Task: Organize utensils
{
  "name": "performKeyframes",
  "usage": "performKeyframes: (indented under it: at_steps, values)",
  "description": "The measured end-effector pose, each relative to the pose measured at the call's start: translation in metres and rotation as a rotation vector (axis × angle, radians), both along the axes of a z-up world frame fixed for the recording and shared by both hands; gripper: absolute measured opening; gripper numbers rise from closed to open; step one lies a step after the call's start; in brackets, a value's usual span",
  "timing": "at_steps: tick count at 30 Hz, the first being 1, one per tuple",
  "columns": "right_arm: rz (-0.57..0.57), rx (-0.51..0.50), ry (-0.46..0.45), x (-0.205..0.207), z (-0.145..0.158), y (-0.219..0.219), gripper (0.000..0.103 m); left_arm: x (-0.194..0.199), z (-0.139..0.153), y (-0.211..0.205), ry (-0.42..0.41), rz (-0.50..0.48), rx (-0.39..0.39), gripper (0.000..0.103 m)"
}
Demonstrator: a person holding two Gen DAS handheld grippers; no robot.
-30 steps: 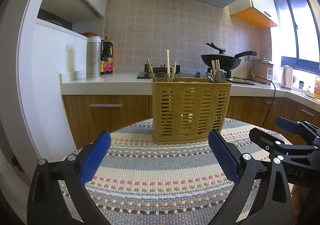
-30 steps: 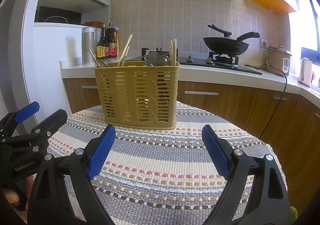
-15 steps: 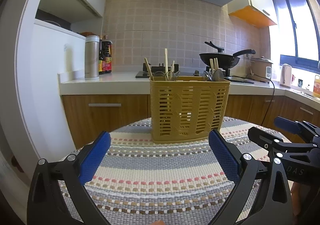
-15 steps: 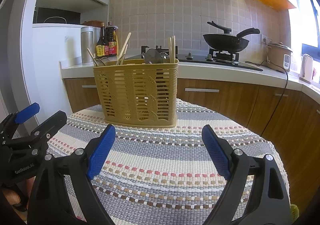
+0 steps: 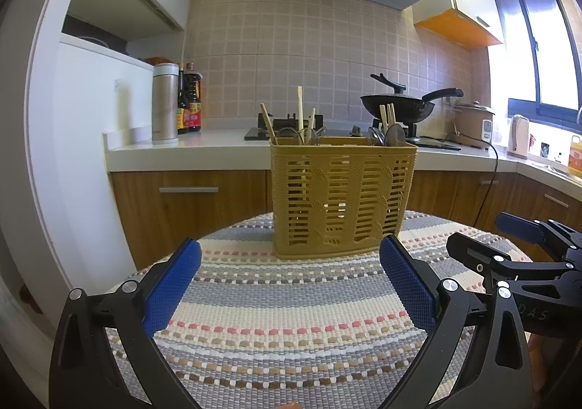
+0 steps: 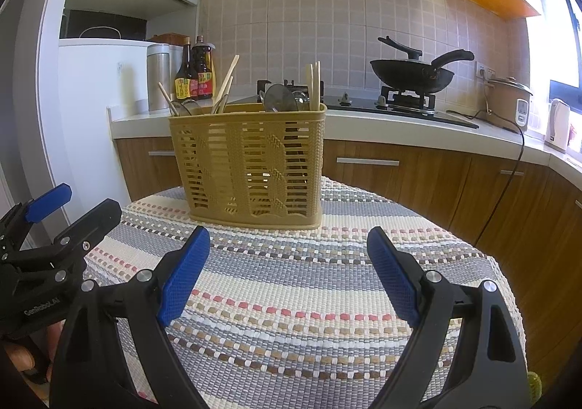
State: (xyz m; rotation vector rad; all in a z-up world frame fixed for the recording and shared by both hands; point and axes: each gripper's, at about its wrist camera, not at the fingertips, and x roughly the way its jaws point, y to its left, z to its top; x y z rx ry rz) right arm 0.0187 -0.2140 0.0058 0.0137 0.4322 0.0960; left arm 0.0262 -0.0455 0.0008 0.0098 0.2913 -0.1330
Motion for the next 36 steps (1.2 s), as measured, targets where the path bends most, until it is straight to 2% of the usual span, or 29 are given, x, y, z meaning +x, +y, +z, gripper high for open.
performKeyframes:
  at_steps: [36]
  values:
    - [0.006, -0.009, 0.018, 0.0020, -0.0015, 0.0017, 0.084, -0.0022, -0.0011, -0.0031, 0.001, -0.004, 0.000, 0.095]
